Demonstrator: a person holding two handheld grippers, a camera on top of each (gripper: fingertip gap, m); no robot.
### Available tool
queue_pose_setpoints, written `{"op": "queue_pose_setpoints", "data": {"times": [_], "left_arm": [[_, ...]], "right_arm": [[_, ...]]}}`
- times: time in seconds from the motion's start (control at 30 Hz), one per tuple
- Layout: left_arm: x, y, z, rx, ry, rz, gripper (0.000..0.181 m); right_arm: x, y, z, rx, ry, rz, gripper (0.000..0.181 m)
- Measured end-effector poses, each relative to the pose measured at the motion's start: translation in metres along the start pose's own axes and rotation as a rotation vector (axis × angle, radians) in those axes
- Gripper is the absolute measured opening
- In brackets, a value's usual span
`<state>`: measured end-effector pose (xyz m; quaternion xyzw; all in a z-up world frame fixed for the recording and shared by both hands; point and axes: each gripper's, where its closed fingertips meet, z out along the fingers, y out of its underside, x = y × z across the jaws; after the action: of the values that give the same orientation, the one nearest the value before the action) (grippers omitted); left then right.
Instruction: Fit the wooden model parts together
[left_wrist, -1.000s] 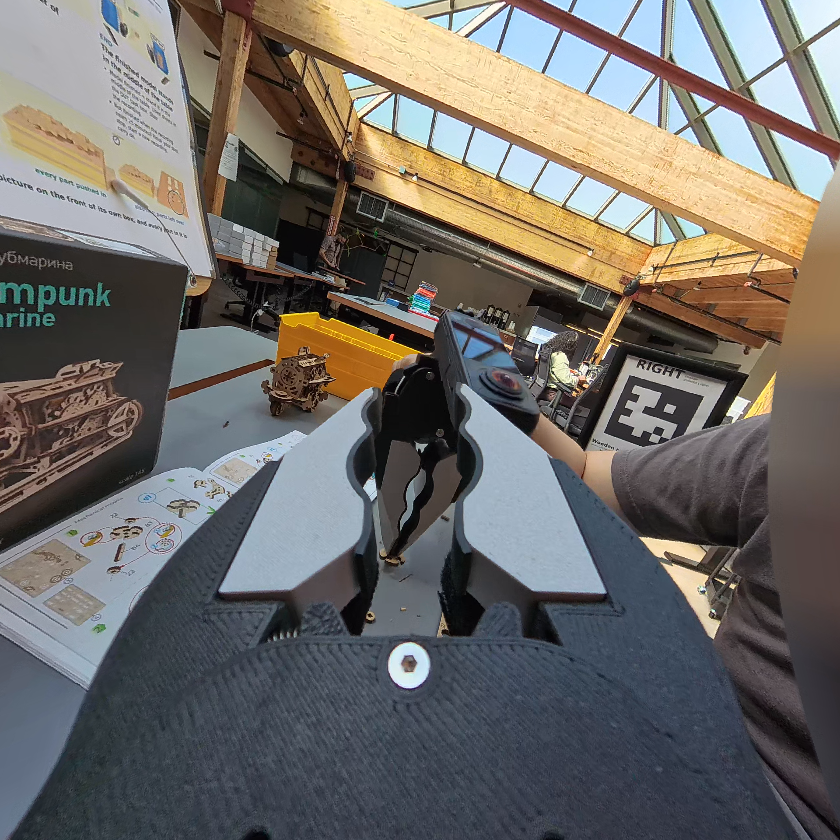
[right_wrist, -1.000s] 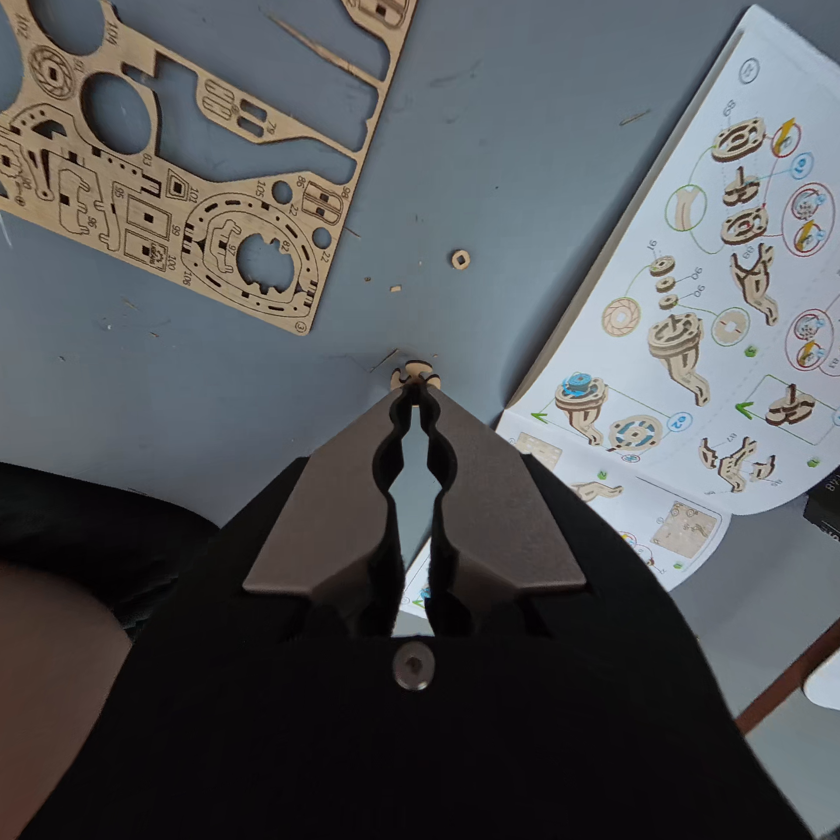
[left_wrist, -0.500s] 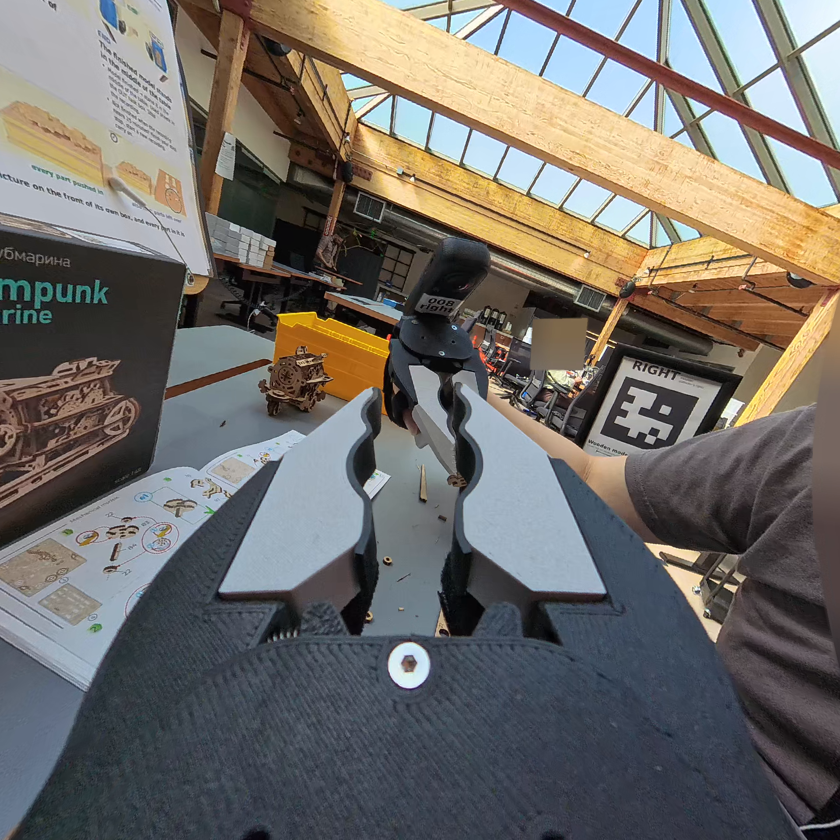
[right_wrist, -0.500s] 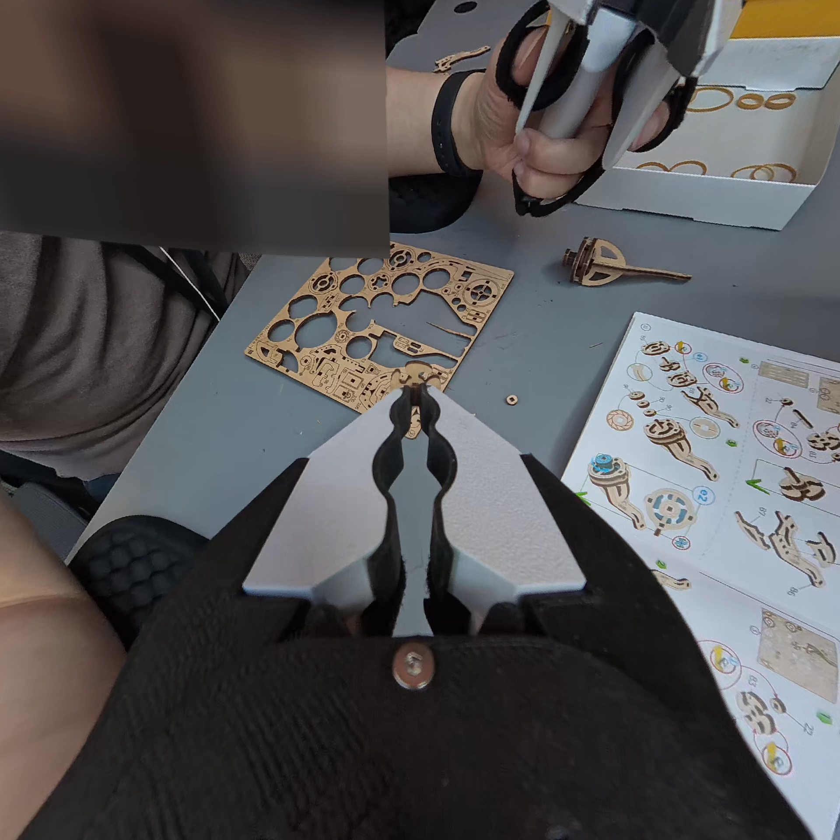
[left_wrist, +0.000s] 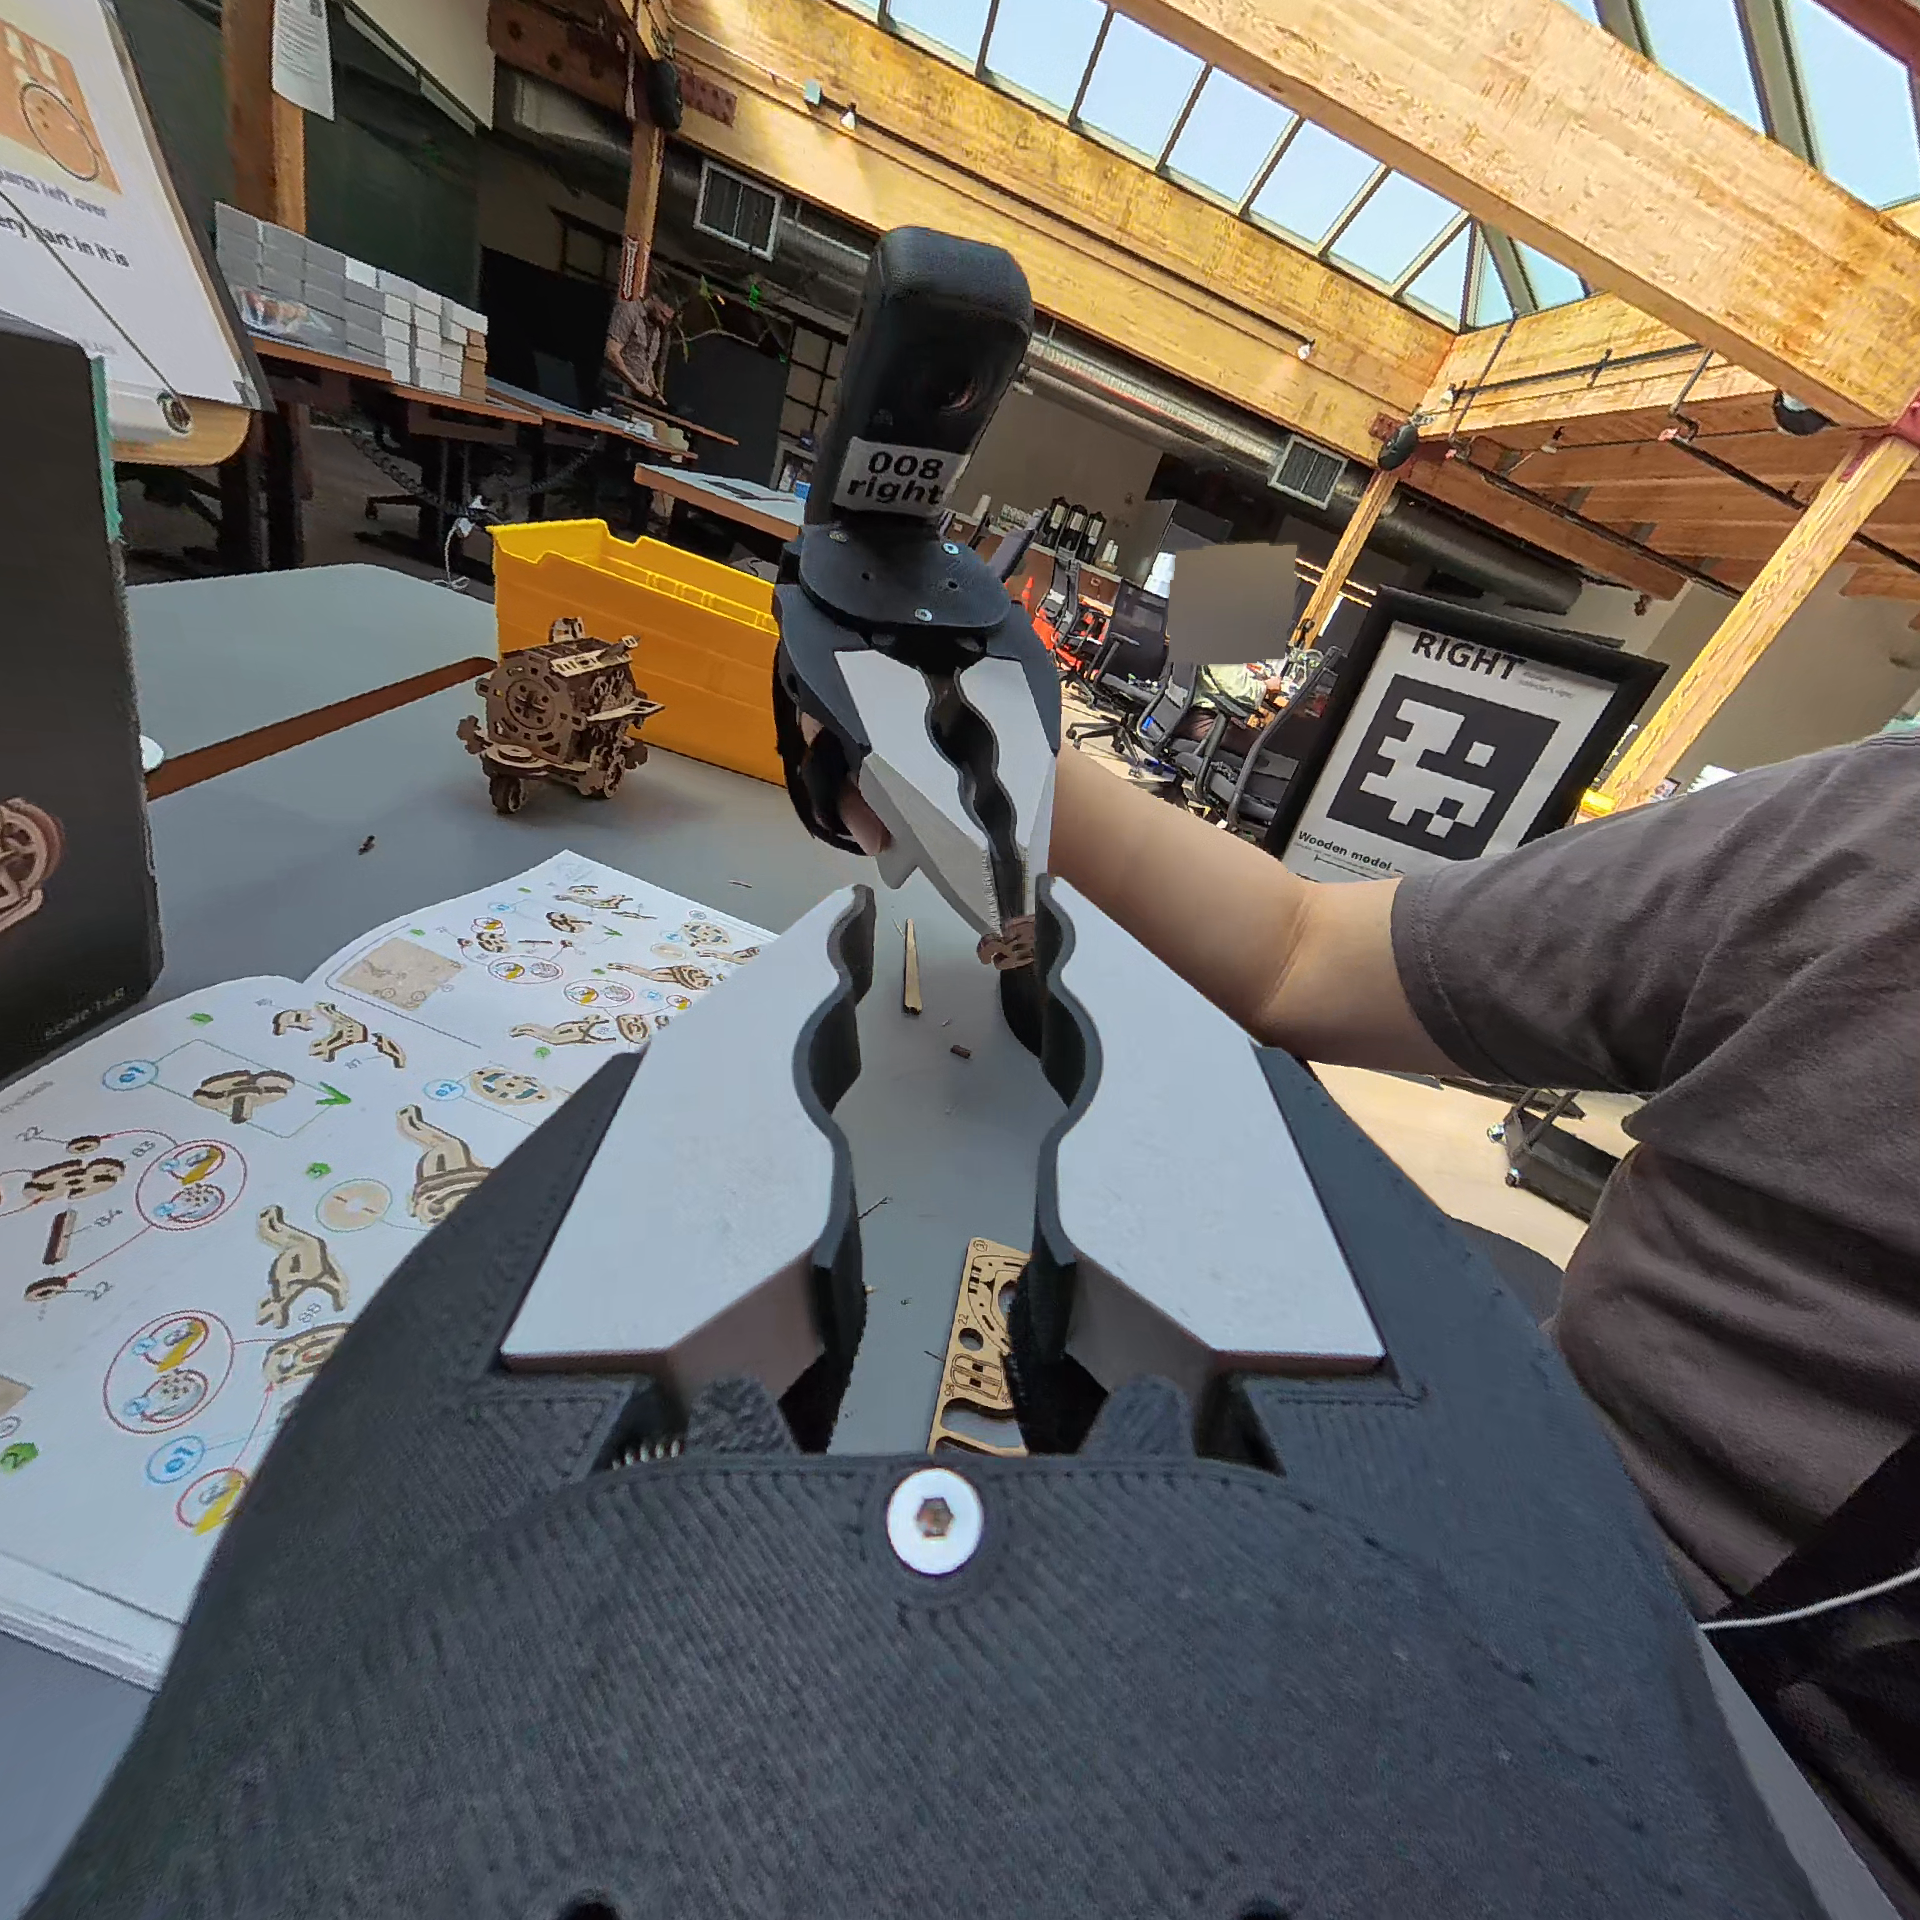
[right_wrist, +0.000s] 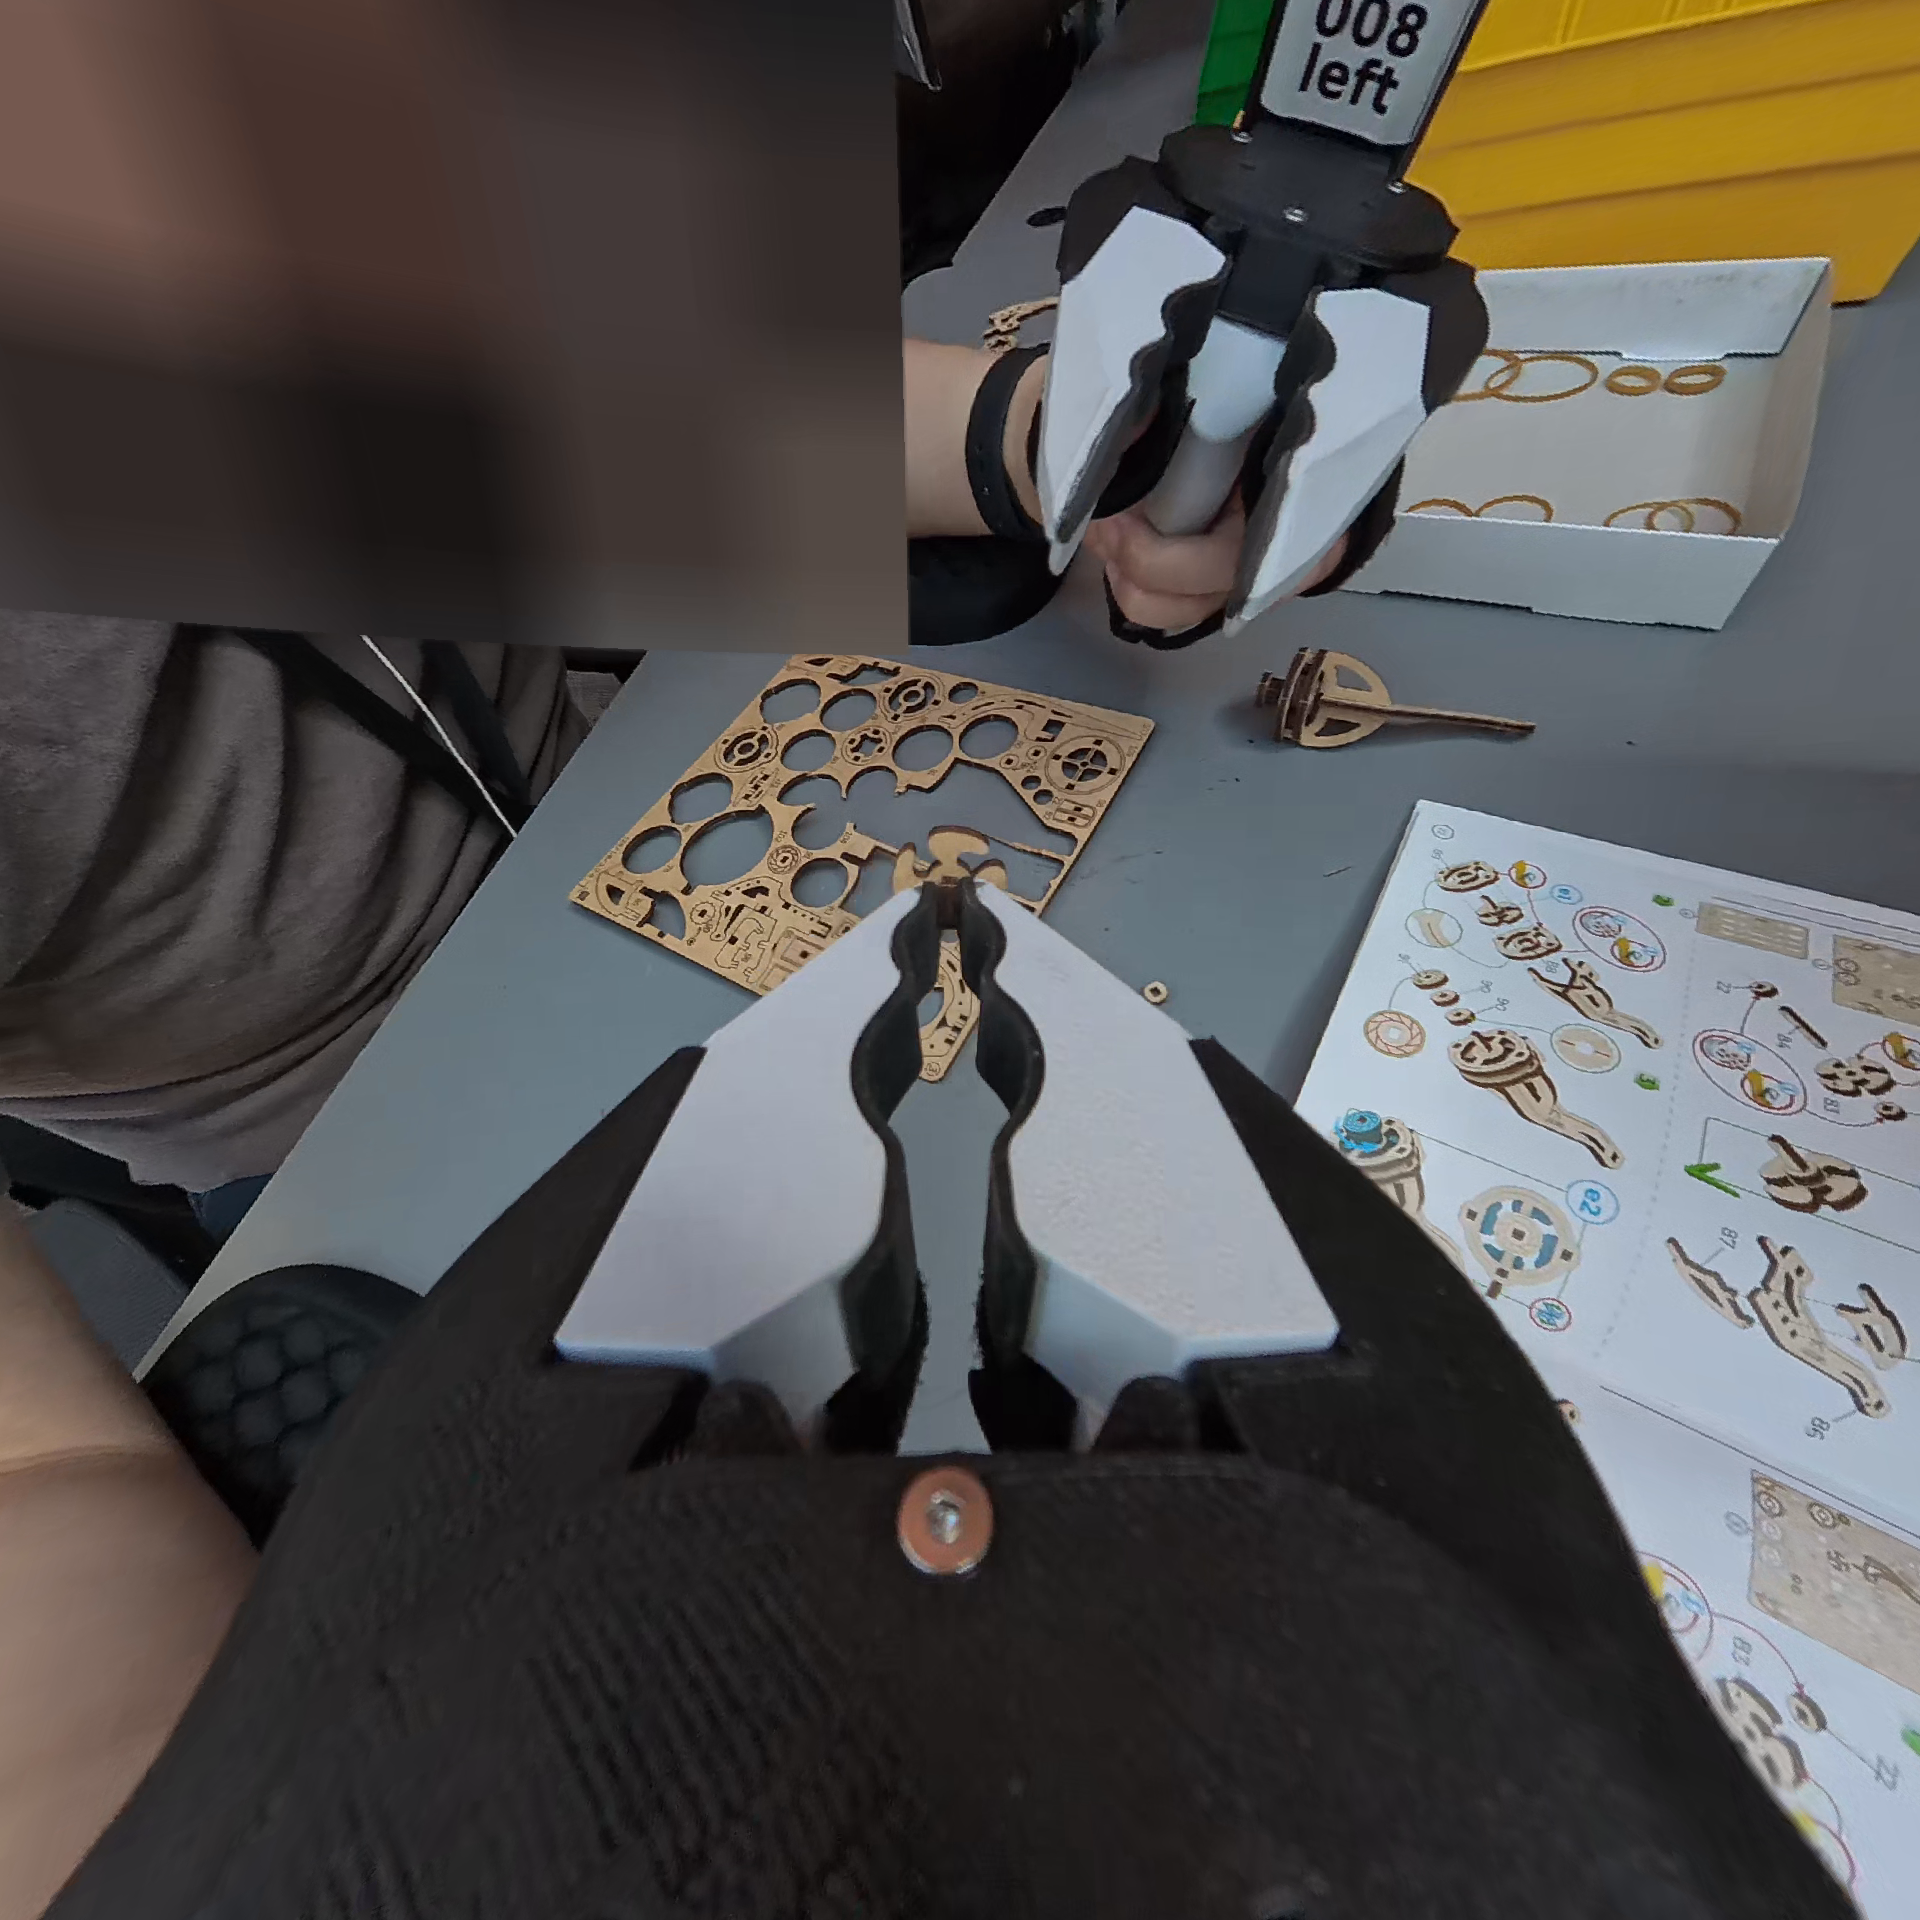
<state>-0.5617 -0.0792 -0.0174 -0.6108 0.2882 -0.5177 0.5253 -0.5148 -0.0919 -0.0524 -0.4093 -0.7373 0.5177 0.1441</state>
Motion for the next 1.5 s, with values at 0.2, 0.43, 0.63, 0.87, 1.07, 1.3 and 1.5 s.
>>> {"op": "queue_pose_setpoints", "data": {"times": [0.2, 0.43, 0.63, 0.87, 1.07, 1.3, 1.5], "left_arm": [[-0.007, 0.011, 0.004, -0.058, -0.033, -0.037, 0.030], [-0.015, 0.038, 0.013, -0.181, -0.066, -0.063, 0.030], [-0.022, 0.034, 0.009, -0.159, -0.083, -0.072, 0.030], [-0.023, 0.032, 0.007, -0.151, -0.086, -0.072, 0.029], [-0.022, 0.034, 0.008, -0.158, -0.083, -0.069, 0.030], [-0.023, 0.034, 0.007, -0.157, -0.084, -0.073, 0.030], [-0.023, 0.034, 0.007, -0.160, -0.082, -0.074, 0.030]], "right_arm": [[0.017, 0.037, 0.008, -0.336, 0.221, -0.007, 0.002], [0.031, 0.090, 0.009, -0.831, 0.372, -0.001, 0.002], [0.039, 0.104, 0.010, -1.039, 0.396, -0.026, 0.003], [0.039, 0.106, 0.018, -1.059, 0.363, -0.029, 0.003], [0.041, 0.108, 0.019, -1.072, 0.361, -0.027, 0.003], [0.042, 0.106, 0.020, -1.059, 0.368, -0.023, 0.012], [0.038, 0.088, 0.016, -0.960, 0.408, -0.038, 0.015]]}}
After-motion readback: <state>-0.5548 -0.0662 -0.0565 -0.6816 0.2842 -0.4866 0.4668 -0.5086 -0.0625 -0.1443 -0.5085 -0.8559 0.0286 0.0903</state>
